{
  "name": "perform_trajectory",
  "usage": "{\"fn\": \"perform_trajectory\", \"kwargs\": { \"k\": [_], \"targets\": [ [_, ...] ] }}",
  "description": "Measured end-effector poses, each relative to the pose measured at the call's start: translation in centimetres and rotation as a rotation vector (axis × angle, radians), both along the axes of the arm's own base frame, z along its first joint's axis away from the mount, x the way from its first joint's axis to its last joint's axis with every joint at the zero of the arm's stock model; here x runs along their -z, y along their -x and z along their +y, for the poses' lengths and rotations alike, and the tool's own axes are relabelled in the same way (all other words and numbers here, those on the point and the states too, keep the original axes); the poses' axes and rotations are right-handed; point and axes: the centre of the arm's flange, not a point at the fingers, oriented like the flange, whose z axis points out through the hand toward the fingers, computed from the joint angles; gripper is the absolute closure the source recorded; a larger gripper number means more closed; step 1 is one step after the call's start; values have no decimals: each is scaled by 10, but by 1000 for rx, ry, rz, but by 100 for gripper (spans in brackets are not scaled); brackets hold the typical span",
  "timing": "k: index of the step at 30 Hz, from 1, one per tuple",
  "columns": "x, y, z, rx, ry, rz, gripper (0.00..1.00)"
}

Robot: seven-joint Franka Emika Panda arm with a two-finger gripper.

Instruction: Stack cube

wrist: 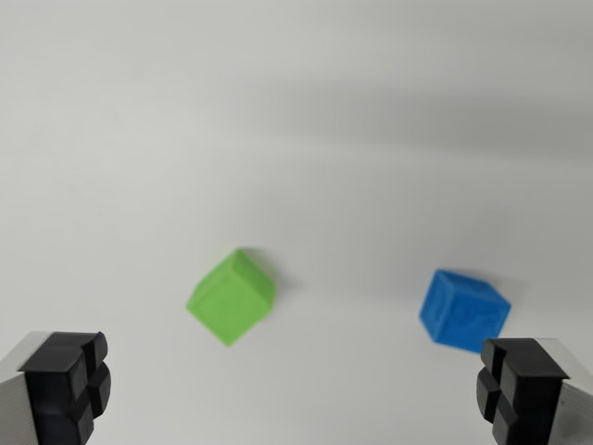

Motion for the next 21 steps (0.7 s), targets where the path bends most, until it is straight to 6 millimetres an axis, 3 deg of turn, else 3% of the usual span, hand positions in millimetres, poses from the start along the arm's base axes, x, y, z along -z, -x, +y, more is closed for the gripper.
{"fn": "perform_trajectory", "kwargs": {
  "k": [21],
  "targets": [
    [20,8,-12,17,0,8,0]
  ]
}}
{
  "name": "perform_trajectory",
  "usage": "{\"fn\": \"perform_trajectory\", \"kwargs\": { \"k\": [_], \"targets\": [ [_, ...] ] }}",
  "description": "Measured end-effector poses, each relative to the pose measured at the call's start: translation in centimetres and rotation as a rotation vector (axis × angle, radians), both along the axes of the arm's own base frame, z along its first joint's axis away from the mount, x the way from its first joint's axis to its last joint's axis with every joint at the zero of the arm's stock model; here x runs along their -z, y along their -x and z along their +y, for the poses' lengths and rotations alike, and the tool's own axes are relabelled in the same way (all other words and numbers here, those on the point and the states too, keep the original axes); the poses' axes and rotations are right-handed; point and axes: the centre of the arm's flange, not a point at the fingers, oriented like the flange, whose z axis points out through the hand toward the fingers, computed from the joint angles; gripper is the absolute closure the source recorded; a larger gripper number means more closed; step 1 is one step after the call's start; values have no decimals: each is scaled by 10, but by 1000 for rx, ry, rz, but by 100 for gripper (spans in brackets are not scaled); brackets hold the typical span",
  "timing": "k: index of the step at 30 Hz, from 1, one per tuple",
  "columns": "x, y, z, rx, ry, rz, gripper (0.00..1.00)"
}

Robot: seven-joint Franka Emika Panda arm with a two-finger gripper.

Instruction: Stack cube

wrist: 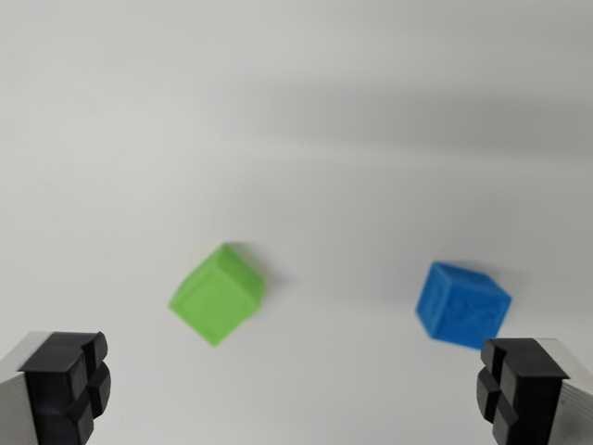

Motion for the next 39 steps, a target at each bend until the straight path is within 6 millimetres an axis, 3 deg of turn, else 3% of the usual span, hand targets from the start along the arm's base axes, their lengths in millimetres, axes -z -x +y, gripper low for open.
{"fn": "perform_trajectory", "kwargs": {
  "k": [23,39],
  "targets": [
    [42,20,-30,39,-3,9,0],
    [83,41,-59,77,-9,16,0]
  ]
}}
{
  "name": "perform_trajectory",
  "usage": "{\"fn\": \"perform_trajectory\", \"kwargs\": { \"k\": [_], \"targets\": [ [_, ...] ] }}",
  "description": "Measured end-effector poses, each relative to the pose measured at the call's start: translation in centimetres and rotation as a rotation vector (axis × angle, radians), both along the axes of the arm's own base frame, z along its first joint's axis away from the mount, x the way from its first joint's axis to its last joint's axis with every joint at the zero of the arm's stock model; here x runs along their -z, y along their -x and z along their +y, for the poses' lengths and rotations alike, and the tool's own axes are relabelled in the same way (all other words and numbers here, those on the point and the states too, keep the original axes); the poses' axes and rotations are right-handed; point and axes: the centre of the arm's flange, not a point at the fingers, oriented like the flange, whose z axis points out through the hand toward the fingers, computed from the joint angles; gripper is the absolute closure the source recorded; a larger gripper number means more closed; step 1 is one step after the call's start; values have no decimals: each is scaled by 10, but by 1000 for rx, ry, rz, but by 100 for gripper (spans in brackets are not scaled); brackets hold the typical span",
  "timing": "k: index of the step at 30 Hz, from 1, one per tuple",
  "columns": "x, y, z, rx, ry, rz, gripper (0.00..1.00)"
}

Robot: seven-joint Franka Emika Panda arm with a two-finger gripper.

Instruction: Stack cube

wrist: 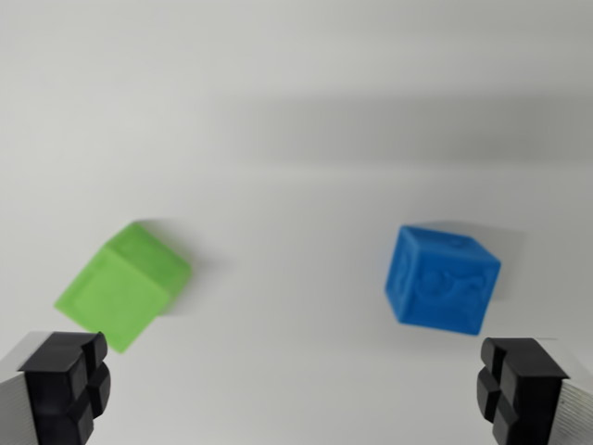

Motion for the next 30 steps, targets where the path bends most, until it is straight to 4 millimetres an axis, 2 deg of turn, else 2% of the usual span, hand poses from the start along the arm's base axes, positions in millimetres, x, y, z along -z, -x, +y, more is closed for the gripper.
{"fn": "perform_trajectory", "kwargs": {
  "k": [30],
  "targets": [
    [93,43,-64,84,-13,18,0]
  ]
}}
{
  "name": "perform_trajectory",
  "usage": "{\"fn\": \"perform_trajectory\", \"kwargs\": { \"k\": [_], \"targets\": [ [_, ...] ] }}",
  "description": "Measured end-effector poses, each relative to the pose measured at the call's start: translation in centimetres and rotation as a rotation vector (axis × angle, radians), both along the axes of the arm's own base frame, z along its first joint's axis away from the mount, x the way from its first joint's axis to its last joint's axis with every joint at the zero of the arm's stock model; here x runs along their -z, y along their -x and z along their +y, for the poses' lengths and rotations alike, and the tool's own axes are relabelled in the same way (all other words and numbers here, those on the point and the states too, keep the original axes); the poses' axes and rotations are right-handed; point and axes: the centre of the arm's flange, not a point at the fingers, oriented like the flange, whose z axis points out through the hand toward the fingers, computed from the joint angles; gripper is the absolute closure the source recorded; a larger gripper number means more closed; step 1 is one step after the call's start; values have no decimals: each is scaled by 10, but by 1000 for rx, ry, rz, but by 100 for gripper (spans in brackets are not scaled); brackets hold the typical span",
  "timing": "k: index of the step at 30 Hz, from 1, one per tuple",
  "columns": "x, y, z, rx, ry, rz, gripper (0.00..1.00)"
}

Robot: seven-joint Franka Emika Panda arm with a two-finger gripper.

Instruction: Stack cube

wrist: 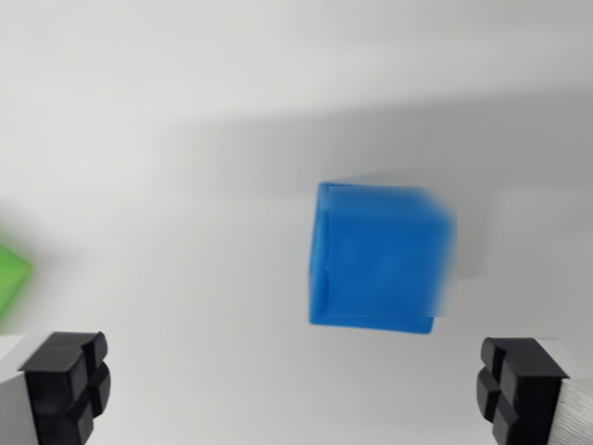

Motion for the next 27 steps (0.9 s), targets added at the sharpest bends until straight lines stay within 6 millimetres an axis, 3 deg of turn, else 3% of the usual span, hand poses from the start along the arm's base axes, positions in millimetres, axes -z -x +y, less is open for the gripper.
{"fn": "perform_trajectory", "kwargs": {
  "k": [14,27],
  "targets": [
    [48,21,-32,42,-4,9,0],
    [98,22,-31,39,-4,11,0]
  ]
}}
